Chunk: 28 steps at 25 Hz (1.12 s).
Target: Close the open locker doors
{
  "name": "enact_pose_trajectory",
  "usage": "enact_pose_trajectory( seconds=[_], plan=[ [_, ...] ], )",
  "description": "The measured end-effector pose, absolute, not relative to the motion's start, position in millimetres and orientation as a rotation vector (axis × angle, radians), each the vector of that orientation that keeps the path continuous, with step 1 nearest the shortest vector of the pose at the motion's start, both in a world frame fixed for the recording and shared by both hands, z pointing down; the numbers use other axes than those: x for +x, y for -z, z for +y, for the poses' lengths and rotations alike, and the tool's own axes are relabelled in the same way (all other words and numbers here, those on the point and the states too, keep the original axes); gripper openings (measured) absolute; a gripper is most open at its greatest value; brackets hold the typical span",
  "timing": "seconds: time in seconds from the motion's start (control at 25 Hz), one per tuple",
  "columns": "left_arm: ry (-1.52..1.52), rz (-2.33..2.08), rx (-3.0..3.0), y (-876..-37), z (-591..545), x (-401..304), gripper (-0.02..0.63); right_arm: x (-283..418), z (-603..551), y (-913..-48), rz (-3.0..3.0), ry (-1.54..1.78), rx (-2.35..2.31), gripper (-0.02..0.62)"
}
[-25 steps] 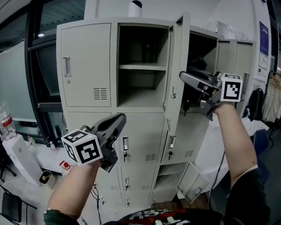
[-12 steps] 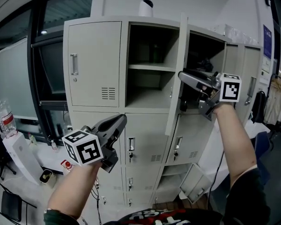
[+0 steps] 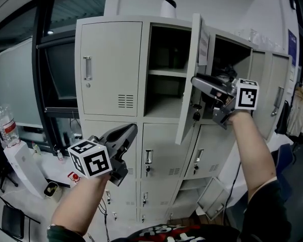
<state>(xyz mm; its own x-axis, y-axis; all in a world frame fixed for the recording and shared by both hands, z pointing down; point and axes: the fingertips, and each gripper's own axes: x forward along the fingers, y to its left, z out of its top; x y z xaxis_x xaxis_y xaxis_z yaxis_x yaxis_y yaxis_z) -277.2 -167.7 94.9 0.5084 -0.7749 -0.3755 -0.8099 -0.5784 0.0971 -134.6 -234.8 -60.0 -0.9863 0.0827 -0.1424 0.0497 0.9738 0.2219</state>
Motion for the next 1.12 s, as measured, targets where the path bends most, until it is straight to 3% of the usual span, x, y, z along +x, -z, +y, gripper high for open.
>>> enact_pose_trajectory(
  seconds=[1.12],
  plan=[
    [-0.569, 1.408, -2.695, -107, -183, -371, 0.003, -227, -275, 59, 2.986, -0.327, -0.107, 0.087]
  ],
)
